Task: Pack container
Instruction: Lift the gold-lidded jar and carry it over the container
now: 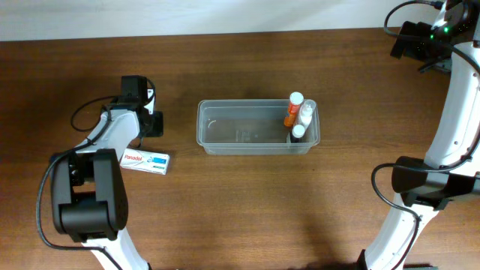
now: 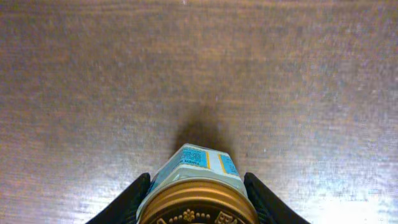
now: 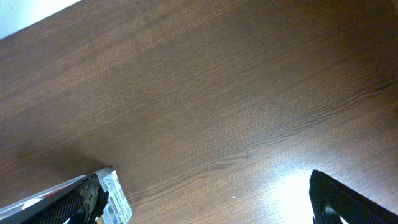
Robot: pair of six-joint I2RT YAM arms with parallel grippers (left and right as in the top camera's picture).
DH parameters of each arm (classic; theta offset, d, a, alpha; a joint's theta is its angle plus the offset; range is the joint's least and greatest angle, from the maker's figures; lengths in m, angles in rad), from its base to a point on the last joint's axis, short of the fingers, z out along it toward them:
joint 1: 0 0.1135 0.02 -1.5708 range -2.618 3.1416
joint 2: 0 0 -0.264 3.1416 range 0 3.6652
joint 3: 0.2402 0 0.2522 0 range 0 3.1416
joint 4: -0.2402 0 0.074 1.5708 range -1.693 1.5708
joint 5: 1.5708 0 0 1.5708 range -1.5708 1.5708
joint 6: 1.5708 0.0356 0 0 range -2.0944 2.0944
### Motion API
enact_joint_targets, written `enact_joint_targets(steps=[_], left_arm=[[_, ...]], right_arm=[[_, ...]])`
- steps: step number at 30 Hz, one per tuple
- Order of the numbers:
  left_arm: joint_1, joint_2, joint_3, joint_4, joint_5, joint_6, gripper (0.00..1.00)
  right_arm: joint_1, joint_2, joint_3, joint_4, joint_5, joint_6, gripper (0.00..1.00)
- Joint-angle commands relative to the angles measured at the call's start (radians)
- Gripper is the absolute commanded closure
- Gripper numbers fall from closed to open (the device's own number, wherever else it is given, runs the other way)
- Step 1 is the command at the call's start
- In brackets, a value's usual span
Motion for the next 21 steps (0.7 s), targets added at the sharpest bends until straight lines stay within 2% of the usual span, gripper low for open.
enact_joint_targets(steps=[1,9,13,21], left_arm=[[0.001,0.011,0.066,-0.048,-0.011,0.001,0.61],[-0.018,0.011,0.303,-0.271,0.025,0.001,0.66],[-0.057,0.011,0.459,-0.397,0.106,0.018,0.69],[-0.195,0.011,0.716,-0.601,0.338,0.162,0.69]], right_arm=[[-0.003,-0.010,0.014,-0.006,0.009,0.008,0.02],[-0.003,-0.010,0.014,-0.006,0.009,0.008,0.02],[-0.003,-0.010,0.014,-0.006,0.009,0.008,0.02],[-0.003,-0.010,0.014,-0.006,0.009,0.008,0.02]])
